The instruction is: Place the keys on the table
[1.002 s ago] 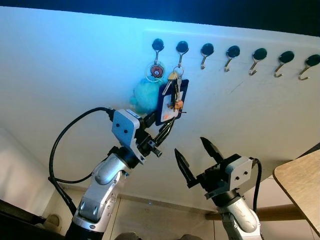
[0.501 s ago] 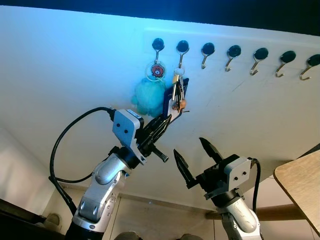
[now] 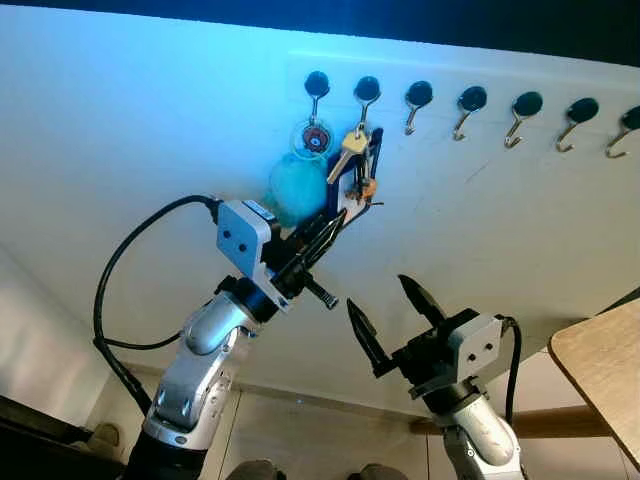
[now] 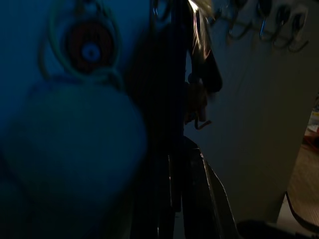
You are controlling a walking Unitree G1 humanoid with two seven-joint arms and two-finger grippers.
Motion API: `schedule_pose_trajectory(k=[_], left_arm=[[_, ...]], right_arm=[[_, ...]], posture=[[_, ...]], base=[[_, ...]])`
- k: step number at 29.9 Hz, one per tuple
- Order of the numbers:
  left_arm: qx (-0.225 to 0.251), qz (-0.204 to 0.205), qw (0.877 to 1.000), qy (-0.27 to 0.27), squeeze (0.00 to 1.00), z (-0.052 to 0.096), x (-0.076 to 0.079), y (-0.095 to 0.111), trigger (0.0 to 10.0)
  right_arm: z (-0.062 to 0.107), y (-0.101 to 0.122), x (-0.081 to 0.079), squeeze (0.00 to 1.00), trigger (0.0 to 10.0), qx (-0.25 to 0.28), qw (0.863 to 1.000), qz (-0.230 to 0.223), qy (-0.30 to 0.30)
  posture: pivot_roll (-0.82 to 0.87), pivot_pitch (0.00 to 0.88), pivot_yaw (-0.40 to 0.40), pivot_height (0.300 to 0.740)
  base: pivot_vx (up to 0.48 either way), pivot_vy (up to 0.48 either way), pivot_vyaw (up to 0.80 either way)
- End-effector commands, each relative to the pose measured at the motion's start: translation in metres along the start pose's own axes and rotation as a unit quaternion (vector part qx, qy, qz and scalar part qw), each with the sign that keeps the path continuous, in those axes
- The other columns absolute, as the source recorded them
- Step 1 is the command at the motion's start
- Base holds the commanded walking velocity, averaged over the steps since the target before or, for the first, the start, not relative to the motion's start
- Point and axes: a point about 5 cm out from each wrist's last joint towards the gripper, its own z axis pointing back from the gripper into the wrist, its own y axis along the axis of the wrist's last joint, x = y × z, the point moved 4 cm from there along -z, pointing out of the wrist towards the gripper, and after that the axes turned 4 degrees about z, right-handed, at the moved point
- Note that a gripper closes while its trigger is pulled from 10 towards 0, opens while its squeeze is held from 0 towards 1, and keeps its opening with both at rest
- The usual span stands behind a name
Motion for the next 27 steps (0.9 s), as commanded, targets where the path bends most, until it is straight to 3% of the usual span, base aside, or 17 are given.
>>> schedule_pose_trajectory(k=[1,15,23,27], left_arm=[[0.036,0.005,0.999,-0.005,0.0,-0.003,0.003,0.013,0.0],[0.049,-0.002,0.998,-0.043,0.0,-0.002,0.014,0.026,0.0],[0.093,0.009,0.995,-0.023,0.0,-0.003,0.002,0.055,0.0],[0.091,-0.005,0.994,-0.054,0.0,0.001,0.006,0.062,0.0]], right_arm=[[0.002,0.0,-0.003,0.0,10.0,-0.005,1.0,0.0,0.007],[0.001,0.0,-0.004,0.0,10.0,-0.006,1.0,0.001,0.01],[0.002,0.0,-0.005,0.0,10.0,-0.007,1.0,0.001,0.011],[0.004,-0.002,-0.003,0.0,10.0,-0.01,1.0,0.001,0.008]], posture=[[0.03,0.091,-0.014,0.74],[0.04,0.093,-0.016,0.74],[0.03,0.094,-0.015,0.74],[0.03,0.095,-0.018,0.74]], base=[[0.0,0.0,0.0],[0.0,0.0,0.0],[0.0,0.0,0.0],[0.0,0.0,0.0]])
